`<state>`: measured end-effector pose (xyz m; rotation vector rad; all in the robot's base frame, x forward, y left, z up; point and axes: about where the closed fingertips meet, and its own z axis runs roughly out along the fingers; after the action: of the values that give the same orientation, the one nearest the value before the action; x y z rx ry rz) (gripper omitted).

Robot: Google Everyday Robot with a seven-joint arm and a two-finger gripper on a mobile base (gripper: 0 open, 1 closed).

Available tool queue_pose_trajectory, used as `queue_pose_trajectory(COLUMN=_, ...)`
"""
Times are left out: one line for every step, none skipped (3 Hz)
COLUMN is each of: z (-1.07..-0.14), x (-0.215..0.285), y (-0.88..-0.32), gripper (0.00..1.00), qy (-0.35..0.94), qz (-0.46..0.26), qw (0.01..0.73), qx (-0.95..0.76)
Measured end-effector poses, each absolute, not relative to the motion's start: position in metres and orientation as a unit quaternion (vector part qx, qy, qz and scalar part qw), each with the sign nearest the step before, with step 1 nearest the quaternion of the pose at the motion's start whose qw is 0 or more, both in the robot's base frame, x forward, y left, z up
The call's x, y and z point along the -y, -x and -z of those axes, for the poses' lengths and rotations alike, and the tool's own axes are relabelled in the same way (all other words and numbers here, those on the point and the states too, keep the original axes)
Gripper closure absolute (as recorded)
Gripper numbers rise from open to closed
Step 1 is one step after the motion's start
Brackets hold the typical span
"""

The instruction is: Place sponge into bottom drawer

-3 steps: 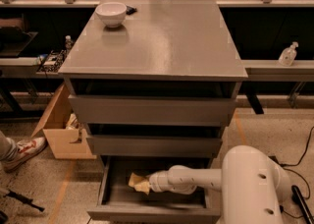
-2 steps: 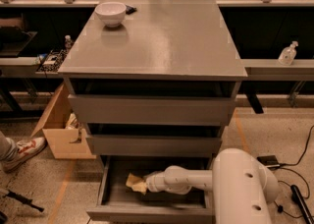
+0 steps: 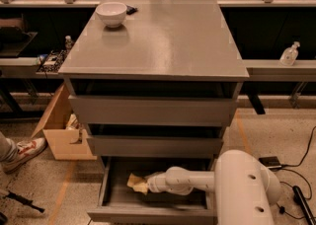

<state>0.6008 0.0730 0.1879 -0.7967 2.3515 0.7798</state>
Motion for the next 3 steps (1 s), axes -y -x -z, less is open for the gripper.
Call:
queue_pose_trajectory(z=-0.190, x=-0.075, y=-0.599, gripper=0.28, qy=0.298, qz=-0.294, qw=0.266, qx=-0.869)
queue_pose_trajectory(z=-0.193, x=-0.073, y=-0.601, gripper=0.05, qy=0.300, qz=-0.294, qw=0.273, qx=-0.866)
queue_pose_trajectory(z=-0.191, x=-0.063, y=-0.605, gripper=0.00, qy=0.290, qz=-0.299, qw=0.274, qx=-0.867)
